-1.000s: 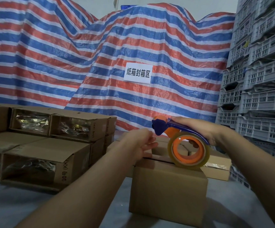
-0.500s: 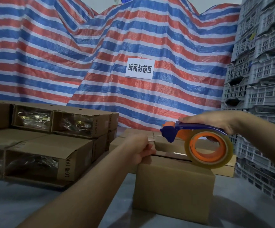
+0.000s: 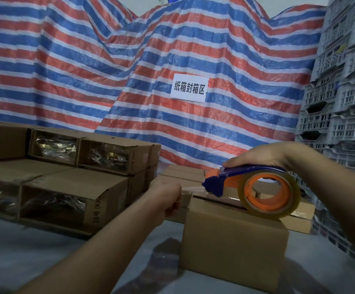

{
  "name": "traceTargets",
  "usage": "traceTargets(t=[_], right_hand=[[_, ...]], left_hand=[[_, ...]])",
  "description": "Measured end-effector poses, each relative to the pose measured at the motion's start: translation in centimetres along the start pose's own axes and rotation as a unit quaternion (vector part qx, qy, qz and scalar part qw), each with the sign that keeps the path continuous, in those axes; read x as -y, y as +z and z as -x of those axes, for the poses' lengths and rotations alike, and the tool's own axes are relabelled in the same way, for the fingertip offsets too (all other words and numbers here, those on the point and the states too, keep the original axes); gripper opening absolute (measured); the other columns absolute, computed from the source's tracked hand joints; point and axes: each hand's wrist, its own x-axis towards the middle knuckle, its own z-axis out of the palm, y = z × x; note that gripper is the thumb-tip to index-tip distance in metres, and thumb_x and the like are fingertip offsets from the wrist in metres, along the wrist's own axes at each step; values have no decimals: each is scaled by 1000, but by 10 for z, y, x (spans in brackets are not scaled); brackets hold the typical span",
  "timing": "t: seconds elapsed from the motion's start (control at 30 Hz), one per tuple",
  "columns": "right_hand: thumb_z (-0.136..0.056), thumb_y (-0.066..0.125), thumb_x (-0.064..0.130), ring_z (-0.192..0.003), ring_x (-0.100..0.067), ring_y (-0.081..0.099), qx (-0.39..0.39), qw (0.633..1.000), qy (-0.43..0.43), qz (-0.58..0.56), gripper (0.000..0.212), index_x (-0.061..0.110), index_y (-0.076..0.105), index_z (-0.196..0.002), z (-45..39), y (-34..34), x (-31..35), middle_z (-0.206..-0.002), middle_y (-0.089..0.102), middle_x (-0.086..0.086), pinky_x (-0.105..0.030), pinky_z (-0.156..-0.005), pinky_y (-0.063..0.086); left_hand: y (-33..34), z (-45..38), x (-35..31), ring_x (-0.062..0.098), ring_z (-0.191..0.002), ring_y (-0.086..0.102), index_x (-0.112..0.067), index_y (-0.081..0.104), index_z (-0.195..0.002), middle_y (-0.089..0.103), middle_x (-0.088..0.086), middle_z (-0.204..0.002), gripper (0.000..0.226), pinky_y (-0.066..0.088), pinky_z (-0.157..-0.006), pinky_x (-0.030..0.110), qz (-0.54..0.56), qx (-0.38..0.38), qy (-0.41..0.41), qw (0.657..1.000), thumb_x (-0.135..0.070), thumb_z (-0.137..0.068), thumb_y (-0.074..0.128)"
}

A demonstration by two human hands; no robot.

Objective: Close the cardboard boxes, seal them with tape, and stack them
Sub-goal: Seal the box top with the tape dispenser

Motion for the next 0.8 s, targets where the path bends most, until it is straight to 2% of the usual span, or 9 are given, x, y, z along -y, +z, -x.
traceTargets(t=[0.1, 0.2, 0.27, 0.37, 0.47, 0.57, 0.63, 0.7, 0.8], right_hand=[[-98, 50, 57, -76, -14, 68, -3, 998, 21, 61, 44, 21, 62, -120, 3, 4, 7, -87, 74, -3, -23, -75, 55], [-97, 50, 58, -67, -11, 66, -7, 997, 41, 66, 46, 17, 63, -115, 4, 5, 10, -80, 72, -1, -20, -68, 54], [-99, 48, 57, -65, -9, 64, -7, 996, 33, 81, 45, 18, 62, -115, 3, 5, 10, -77, 71, 0, -20, -68, 53], [-99, 48, 56, -67, -11, 64, 7, 996, 38, 78, 48, 14, 62, -118, 1, 4, 12, -81, 70, -3, -22, -73, 53], [-98, 51, 55, -63, -11, 66, 12, 996, 59, 59, 47, 13, 62, -115, -1, 5, 15, -77, 72, -2, -21, -66, 54], [-98, 50, 55, -71, -13, 67, 18, 996, 52, 74, 46, 16, 60, -120, -3, 5, 15, -82, 73, -3, -22, -70, 54], [-100, 48, 53, -72, -11, 68, 23, 995, 43, 90, 41, 19, 61, -118, -5, 5, 15, -82, 73, -1, -21, -70, 54], [-100, 47, 54, -72, -11, 68, 27, 994, 45, 91, 41, 18, 61, -116, -6, 4, 15, -81, 73, 0, -21, -70, 54], [-97, 50, 56, -77, -15, 66, 42, 995, 59, 66, 51, 15, 59, -125, -9, 2, 13, -86, 72, -4, -24, -77, 53]], left_hand=[[-2, -4, 4, 15, -62, 48, -9, 54, -94, 53, 9, -80, 16, 41, -41, 18, 12, 4, -12, 1000, 2, -87, 45], [-1, -6, 8, 15, -62, 49, -8, 56, -96, 54, 10, -83, 21, 41, -41, 19, 8, 1, -8, 1000, 4, -83, 45], [0, -7, 10, 16, -63, 49, -8, 56, -95, 55, 11, -86, 20, 41, -44, 22, 2, 9, -6, 1000, 3, -82, 45], [-2, -8, 13, 14, -60, 46, -10, 53, -80, 53, 9, -83, 15, 39, -43, 20, -11, 26, -6, 1000, 1, -85, 44], [-3, -13, 21, 14, -57, 45, -12, 49, -72, 49, 7, -75, 19, 37, -43, 20, -15, 28, -9, 999, -4, -88, 45], [-3, -16, 27, 13, -61, 46, -8, 55, -91, 51, 5, -77, 8, 38, -45, 21, -9, 35, -13, 999, -12, -94, 49], [-3, -18, 31, 13, -62, 45, -8, 57, -104, 50, 5, -79, 12, 37, -46, 21, -2, 38, -10, 999, -14, -97, 50], [-2, -19, 33, 12, -61, 45, -8, 58, -106, 50, 6, -80, 14, 37, -46, 21, -3, 36, -8, 999, -15, -97, 50], [2, -21, 38, 12, -62, 46, -8, 57, -111, 51, 6, -83, 18, 38, -46, 20, -16, 36, -14, 999, -19, -98, 51]])
